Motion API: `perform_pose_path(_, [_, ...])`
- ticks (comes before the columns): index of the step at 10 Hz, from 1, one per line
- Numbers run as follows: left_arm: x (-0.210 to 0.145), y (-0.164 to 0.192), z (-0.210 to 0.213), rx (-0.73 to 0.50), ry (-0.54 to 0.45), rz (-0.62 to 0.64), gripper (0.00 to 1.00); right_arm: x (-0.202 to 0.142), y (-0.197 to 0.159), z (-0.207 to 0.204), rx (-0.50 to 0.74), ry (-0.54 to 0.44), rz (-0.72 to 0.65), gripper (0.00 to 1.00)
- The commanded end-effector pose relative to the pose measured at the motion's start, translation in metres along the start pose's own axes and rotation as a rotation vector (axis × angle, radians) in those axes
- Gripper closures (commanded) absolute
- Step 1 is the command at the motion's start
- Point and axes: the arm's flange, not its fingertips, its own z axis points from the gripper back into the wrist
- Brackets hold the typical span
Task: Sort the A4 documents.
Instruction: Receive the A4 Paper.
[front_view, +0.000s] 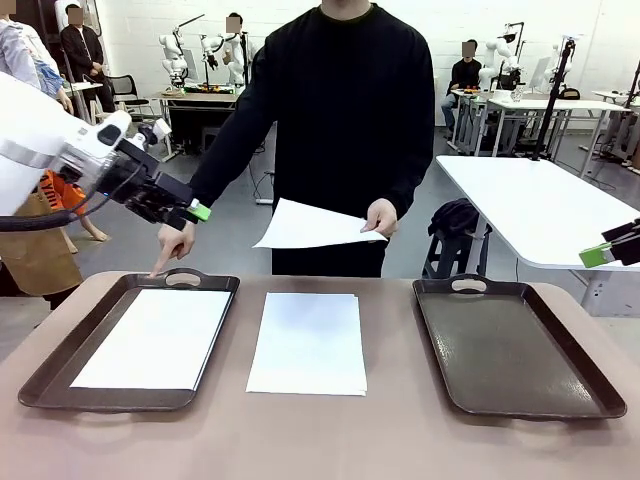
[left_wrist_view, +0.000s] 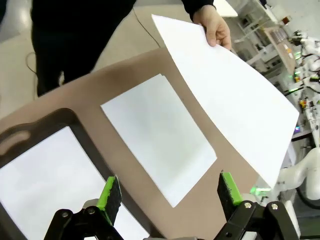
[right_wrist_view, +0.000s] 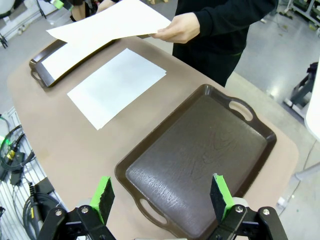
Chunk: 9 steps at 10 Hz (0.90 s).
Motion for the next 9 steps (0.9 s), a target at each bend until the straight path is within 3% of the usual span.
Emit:
perform_pose_path(1, [0.023, 0.01, -0.01, -0.09, 0.012, 0.143, 0.0, 0.0, 0.0, -0.002, 0.01, -0.002, 0.0, 0.0])
perform_pose_path(3, [0.032, 0.014, -0.033, -0.246, 0.006, 0.205, 0.0, 0.0, 0.0, -0.002, 0.01, -0.002, 0.0, 0.0])
perform_pose_path(9, [0.029, 0.012, -0.085, -0.434, 0.088, 0.322, 0.0, 0.0, 0.0, -0.002, 0.01, -0.002, 0.0, 0.0])
